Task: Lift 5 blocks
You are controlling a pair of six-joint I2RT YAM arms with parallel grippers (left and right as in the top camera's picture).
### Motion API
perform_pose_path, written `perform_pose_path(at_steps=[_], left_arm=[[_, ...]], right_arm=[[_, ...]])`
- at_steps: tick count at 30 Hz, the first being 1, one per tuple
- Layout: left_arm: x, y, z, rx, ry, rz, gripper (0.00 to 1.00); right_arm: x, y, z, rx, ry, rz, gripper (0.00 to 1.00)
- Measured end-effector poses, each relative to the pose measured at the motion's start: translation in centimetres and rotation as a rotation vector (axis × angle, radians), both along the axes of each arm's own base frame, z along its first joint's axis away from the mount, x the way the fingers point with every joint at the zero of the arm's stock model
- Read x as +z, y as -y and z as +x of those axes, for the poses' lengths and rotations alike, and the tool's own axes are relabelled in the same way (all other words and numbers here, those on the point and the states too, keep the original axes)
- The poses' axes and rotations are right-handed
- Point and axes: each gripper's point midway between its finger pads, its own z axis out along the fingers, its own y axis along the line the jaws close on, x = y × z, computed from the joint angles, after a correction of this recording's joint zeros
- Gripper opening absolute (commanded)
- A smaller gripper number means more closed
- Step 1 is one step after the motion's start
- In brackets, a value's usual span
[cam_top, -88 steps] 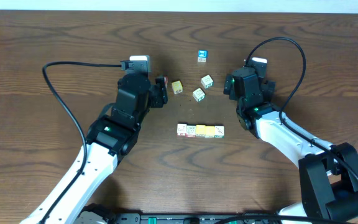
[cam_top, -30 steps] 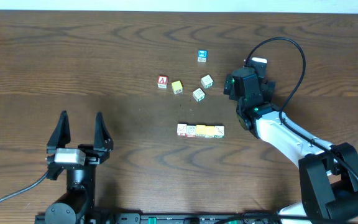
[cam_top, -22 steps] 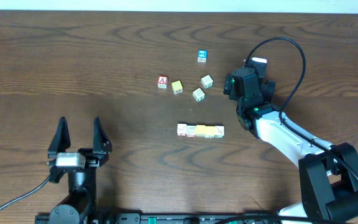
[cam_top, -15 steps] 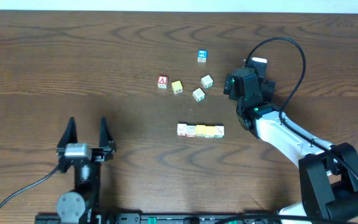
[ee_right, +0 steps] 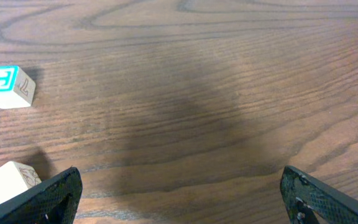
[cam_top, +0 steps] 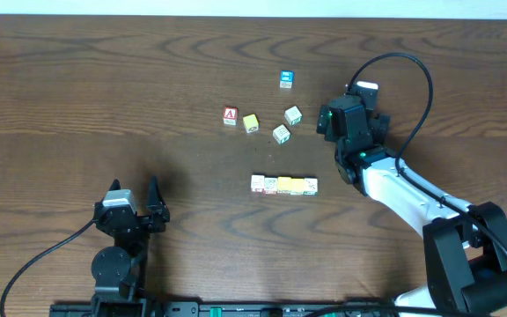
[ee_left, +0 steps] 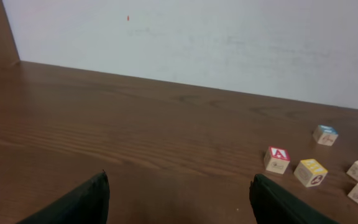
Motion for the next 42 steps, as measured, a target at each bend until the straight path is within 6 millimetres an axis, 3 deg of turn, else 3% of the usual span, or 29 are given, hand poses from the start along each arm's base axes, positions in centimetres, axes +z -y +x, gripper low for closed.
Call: perform_pose_path(at_steps=[25,31,35,42], left_arm=[[0.0,0.0,0.0,0.0,0.0,-0.004,0.73],[0.0,0.0,0.0,0.0,-0.001,-0.004,0.73],[0.0,0.0,0.0,0.0,-0.002,-0.004,0.73],[0.0,0.0,0.0,0.0,-0.002,-0.004,0.73]], right_arm=[[0.0,0.0,0.0,0.0,-0.001,-0.001,0.99],[-0.6,0.6,-1.6,0.002,-0.076,-0.03,0.99],[2.0,1.4,-3.7,0.005,-0.093,-0.037,0.99],[12.5,2.9,-7.6,0.001,0.109,0.035,0.99]])
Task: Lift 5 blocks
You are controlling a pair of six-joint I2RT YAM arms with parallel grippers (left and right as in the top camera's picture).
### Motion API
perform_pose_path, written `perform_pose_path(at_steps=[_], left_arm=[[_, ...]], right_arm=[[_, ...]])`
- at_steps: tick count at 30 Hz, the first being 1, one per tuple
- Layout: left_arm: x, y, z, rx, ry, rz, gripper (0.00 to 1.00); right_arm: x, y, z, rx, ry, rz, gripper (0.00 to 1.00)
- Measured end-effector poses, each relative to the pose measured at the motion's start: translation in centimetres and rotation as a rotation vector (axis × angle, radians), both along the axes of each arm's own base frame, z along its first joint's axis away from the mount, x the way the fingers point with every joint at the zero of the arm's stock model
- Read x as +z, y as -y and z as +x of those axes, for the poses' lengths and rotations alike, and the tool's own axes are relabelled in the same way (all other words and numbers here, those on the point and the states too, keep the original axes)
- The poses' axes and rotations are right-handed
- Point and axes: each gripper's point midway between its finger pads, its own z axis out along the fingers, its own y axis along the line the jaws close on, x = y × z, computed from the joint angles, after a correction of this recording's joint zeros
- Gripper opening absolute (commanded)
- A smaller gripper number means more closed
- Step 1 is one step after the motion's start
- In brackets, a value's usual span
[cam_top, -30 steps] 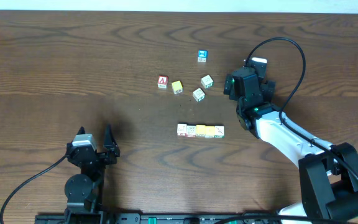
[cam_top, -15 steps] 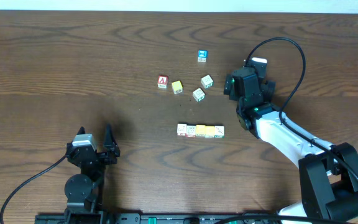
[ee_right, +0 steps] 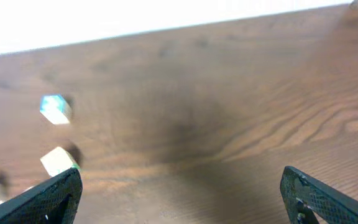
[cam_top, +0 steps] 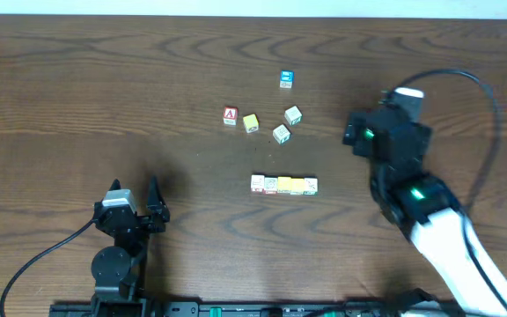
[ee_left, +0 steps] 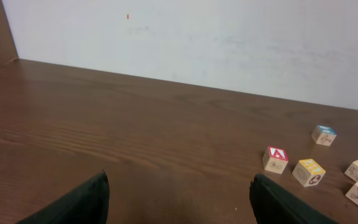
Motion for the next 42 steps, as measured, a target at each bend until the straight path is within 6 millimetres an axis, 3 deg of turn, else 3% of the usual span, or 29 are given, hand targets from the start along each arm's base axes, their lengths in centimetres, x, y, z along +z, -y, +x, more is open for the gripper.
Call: perform_pose_path(at_steps=[8,13,18,22,29,37,42], left_arm=[[0.0,0.0,0.0,0.0,0.0,0.0,0.73],[0.0,0.0,0.0,0.0,0.0,0.0,0.73],[0.0,0.0,0.0,0.0,0.0,0.0,0.73],[0.0,0.0,0.0,0.0,0.0,0.0,0.73],[0.0,0.0,0.0,0.0,0.0,0.0,0.73],[0.0,0.0,0.0,0.0,0.0,0.0,0.73],[0.0,0.0,0.0,0.0,0.0,0.0,0.73]], right_arm=[[8.3,2.1,-4.9,-0.008,0.237,0.087,0.99],[11.7,4.6,-8.6,-0.052,0.354,0.121,0.99],[13.5,5.1,-10.4,-0.003,0.42,0.093,0.99],[13.6,5.5,-11.3,0.032,0.473,0.055,0.99],[11.5,5.1,-13.5,0.11,0.618,0.06,0.99],[10.2,3.8,-13.7,0.202,0.754,0.066,0.99],[8.0,3.2,-13.7,0.235,0.751,0.067,0.99]])
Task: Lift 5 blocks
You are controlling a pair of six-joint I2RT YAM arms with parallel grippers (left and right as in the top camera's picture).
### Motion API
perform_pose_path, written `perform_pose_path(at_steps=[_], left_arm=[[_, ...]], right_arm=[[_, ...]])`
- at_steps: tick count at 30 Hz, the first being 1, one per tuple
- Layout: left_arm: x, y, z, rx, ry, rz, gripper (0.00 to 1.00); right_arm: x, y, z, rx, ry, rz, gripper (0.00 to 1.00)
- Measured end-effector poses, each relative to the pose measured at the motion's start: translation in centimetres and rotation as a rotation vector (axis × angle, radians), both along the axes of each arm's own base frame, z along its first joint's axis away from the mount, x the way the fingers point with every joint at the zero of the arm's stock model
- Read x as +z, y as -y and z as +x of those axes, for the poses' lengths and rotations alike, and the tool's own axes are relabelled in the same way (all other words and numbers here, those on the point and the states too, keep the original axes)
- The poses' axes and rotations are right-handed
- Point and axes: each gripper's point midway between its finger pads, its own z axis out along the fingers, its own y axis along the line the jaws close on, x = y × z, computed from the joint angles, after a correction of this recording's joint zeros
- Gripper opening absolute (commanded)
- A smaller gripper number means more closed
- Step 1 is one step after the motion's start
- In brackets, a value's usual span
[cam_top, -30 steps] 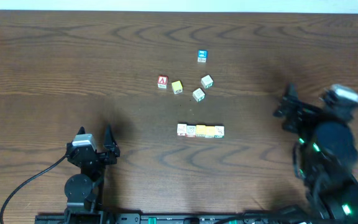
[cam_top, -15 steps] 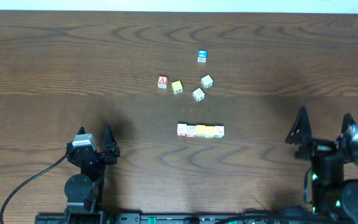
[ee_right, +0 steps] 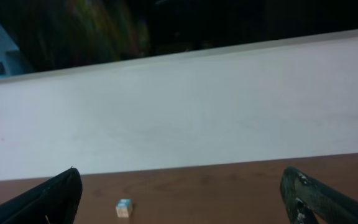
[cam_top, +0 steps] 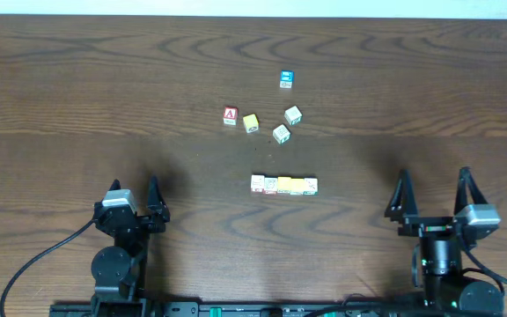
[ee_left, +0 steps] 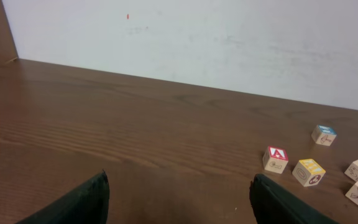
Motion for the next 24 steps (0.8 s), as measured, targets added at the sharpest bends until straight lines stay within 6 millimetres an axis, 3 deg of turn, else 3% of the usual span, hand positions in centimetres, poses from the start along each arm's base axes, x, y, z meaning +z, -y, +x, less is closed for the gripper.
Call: perform_pose_path(at_steps=[10,19,24], left_arm=[[0.0,0.0,0.0,0.0,0.0,0.0,0.73],[0.0,0.0,0.0,0.0,0.0,0.0,0.73],[0.0,0.0,0.0,0.0,0.0,0.0,0.73]], right_arm=[[-3.7,-0.3,1.0,0.007,-0.065,-0.017,0.99],[-10.0,-0.5,2.4,0.009,-0.198,-0.054,0.99],[-12.4,-0.6,2.7,0.009,-0.247,-0.08,0.99]])
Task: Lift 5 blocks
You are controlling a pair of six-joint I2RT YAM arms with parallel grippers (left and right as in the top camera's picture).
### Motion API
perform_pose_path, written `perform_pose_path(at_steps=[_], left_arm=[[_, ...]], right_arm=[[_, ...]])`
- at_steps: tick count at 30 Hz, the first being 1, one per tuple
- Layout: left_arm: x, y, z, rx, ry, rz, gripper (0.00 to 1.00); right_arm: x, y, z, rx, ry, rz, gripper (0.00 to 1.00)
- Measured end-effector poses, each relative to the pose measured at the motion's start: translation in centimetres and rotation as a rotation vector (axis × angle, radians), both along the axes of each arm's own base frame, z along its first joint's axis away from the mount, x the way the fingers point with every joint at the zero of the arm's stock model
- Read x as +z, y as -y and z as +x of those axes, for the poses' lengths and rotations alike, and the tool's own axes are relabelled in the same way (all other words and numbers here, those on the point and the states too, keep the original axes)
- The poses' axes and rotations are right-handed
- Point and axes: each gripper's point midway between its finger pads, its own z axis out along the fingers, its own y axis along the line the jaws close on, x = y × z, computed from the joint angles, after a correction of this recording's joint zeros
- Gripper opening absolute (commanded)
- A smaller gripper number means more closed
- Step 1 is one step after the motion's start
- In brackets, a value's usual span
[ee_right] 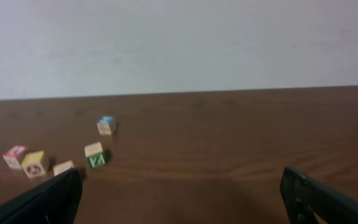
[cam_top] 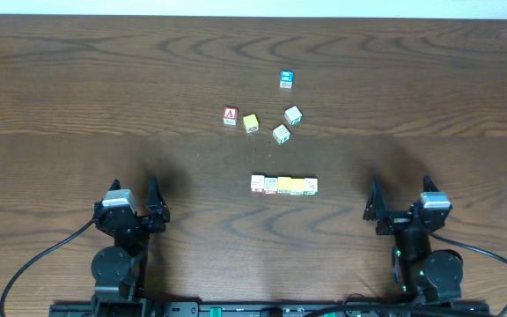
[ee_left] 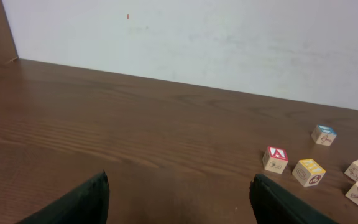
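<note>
Five loose blocks lie at the table's far middle: a blue one (cam_top: 286,79), a red one (cam_top: 230,115), a yellow one (cam_top: 251,122) and two whitish ones (cam_top: 293,114) (cam_top: 281,133). Nearer the front, several blocks sit touching in a straight row (cam_top: 284,185). My left gripper (cam_top: 135,190) rests at the front left, open and empty. My right gripper (cam_top: 400,199) rests at the front right, also open and empty. The left wrist view shows the red block (ee_left: 276,159) and yellow block (ee_left: 309,172) far ahead. The blue block (ee_right: 107,125) is far off in the right wrist view.
The dark wooden table (cam_top: 77,97) ends at a white wall (ee_left: 197,43) behind the blocks. Both arm bases stand at the front edge, with cables trailing from them.
My right gripper has shifted a little left at the front edge and tipped down. Its camera now sees the table and blocks instead of the wall. The left arm and the blocks have not moved.
My right arm was first stretched out beside the loose blocks, gripper open and low over the table. Then it was farther right and higher. Then it stood folded at the front right, and now rests there. The left arm and all the blocks stayed put.
</note>
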Motion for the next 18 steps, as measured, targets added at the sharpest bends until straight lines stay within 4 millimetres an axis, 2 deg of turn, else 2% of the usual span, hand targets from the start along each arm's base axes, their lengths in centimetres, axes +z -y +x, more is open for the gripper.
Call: perform_pose_path(at_steps=[4,13,18], left_arm=[[0.0,0.0,0.0,0.0,0.0,0.0,0.73],[0.0,0.0,0.0,0.0,0.0,0.0,0.73],[0.0,0.0,0.0,0.0,0.0,0.0,0.73]], right_arm=[[-1.3,-0.2,0.1,0.01,-0.027,-0.029,0.99],[-1.3,-0.6,0.0,0.039,-0.023,-0.099,0.99],[-1.3,0.0,0.1,0.016,-0.024,-0.103,0.99]])
